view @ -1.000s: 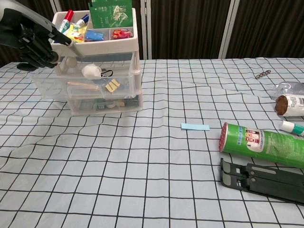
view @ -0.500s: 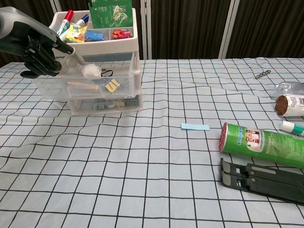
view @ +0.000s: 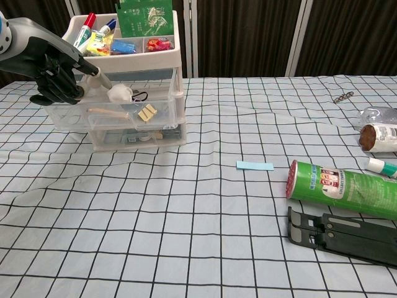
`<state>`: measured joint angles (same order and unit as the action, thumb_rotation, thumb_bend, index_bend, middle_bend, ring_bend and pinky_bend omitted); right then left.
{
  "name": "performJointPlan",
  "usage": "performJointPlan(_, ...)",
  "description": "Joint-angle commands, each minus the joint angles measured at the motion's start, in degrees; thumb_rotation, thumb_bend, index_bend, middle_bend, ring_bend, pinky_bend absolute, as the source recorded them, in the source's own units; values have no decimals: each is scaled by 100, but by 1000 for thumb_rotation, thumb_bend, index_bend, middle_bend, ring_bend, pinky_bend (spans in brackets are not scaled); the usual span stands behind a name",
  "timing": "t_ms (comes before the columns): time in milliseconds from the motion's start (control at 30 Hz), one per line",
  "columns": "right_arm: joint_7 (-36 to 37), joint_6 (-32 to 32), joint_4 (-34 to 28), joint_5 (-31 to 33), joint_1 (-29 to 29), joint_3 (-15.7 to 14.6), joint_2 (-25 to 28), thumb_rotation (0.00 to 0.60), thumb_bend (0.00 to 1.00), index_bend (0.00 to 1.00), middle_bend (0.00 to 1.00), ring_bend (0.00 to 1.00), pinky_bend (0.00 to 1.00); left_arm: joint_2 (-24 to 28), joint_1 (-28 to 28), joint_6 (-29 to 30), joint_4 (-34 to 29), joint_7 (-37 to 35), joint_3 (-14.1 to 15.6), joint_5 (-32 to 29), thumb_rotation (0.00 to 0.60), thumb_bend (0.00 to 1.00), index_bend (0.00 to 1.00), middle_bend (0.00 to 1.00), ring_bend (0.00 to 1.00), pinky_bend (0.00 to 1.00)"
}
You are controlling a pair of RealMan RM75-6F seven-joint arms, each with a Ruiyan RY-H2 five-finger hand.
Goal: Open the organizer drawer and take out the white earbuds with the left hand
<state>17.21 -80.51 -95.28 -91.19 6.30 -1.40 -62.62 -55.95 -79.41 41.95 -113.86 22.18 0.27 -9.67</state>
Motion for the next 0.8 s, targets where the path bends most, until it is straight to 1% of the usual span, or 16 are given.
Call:
performJointPlan(33,8,-4,-2,-2,-2,0,4,600,111,0,0,0,0,-37,-27,-11,16,9,-15,-38,600,1000,115,930,869,755)
performJointPlan(100,14,-13,0,-9,-4,0,4,600,111,0,0,0,0,-26,-10,-10,-4,-29,-56,0,600,1000,182,930,869,755)
performJointPlan(233,14,-1,5,-15,-2,-9,2,600,111,0,0,0,0,27,50,24,-94,-75,-106,158,600,1000,217,930,869,755)
performJointPlan(367,2,-11,-4,-35,-5,-18,-2,600,111,0,0,0,0,121,145,-67,-207,-196,-208,346,600,1000,265,930,869,755)
performJointPlan(533,-10,-6,0,-37,-6,-23,-6,600,111,0,0,0,0,271,251,-73,-384,-332,-324,622,600,1000,274,930,869,755)
performJointPlan(733,16,-9,9,-31,-5,-19,-3,600,111,0,0,0,0,575,558,7,-722,-630,-520,1206,600,1000,298,930,869,755)
performJointPlan(767,17,-7,10,-34,-5,-22,-5,600,111,0,0,0,0,623,611,16,-764,-669,-547,1316,600,980,303,930,869,755)
performJointPlan(800,15,-3,11,-38,-4,-26,-7,600,111,0,0,0,0,665,664,45,-801,-708,-574,1427,600,932,311,930,869,755)
